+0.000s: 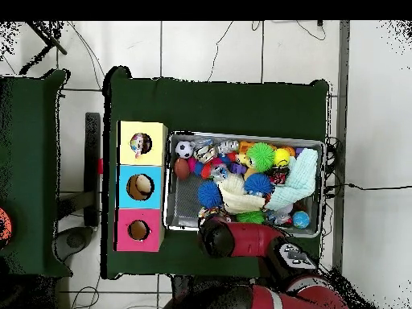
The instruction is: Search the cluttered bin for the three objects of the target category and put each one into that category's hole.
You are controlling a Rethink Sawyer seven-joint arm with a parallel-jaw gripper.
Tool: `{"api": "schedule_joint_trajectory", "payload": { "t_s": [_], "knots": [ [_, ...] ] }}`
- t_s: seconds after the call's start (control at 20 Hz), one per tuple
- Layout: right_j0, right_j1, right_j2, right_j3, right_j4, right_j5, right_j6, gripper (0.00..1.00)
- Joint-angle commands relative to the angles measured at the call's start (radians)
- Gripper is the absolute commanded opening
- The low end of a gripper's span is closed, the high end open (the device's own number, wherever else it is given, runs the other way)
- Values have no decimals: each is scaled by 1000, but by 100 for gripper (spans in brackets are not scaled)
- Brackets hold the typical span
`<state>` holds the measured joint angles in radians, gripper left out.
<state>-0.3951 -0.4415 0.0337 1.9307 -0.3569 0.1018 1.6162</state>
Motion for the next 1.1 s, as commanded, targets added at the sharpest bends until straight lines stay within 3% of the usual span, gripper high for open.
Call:
{"api": "schedule_joint_trajectory", "payload": {
  "t_s": [0.05,0.3,0.5,0.65,0.85,1.1],
  "knots": [
    [0,41,4,-99,17,-76,156,0],
    [39,-35,6,-50,60,-33,188,0],
    [85,-186,45,-1,148,131,207,0],
    [108,-253,77,1,215,214,214,0],
    [129,-298,96,-9,282,294,206,0],
    [122,-303,116,2,329,288,182,0]
  ]
}}
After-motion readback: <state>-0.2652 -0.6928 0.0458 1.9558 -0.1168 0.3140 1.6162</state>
